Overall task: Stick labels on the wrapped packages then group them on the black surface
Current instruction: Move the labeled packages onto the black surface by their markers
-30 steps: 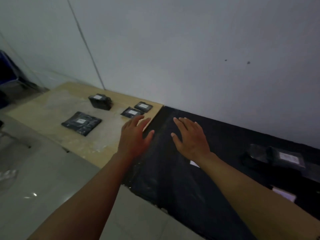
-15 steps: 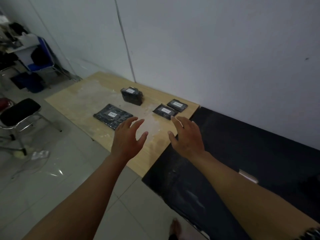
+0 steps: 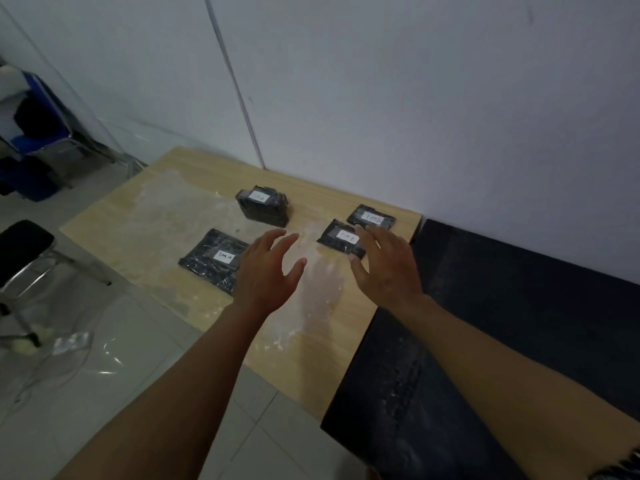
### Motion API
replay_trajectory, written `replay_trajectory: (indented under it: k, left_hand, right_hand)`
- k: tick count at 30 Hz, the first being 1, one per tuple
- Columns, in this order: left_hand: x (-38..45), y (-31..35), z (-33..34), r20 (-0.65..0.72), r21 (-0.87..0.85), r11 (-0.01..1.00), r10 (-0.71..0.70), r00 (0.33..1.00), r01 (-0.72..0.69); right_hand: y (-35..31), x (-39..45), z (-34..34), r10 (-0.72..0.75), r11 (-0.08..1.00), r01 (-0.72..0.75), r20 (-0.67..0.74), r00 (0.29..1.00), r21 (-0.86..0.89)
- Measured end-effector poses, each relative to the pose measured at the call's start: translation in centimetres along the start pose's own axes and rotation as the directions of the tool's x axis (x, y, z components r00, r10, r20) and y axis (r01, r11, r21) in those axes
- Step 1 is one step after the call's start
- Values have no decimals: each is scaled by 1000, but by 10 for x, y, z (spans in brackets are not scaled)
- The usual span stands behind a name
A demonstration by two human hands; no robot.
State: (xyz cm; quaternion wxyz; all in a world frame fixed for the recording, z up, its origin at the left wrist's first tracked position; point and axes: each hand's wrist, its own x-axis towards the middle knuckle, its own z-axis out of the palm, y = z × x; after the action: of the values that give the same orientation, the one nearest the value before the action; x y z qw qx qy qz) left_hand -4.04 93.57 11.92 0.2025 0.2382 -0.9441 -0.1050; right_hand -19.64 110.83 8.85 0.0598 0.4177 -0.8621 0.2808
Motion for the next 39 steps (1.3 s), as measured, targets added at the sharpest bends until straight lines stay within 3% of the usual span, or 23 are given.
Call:
replay_trajectory:
  k: [11,20,26,39]
  left_hand:
    - [95,-44,47,51,-94,975,206,977,-200]
    - [164,-103,77,101,-226,896,411,906,-381]
    - [188,-127,96,127,-304,832,517,846,-463]
    - [229,-107,182,346,-355,842,522,780,-406]
  right_hand:
    - [8,51,27,153,986,-157,-62,986,-63]
    - [-29,85,67,392,909,-396,-54,918,-130]
    - [-42,93,92,463,872,-464,-47,885,-154]
    - [35,118,132,545,835,-485,275,792,-258]
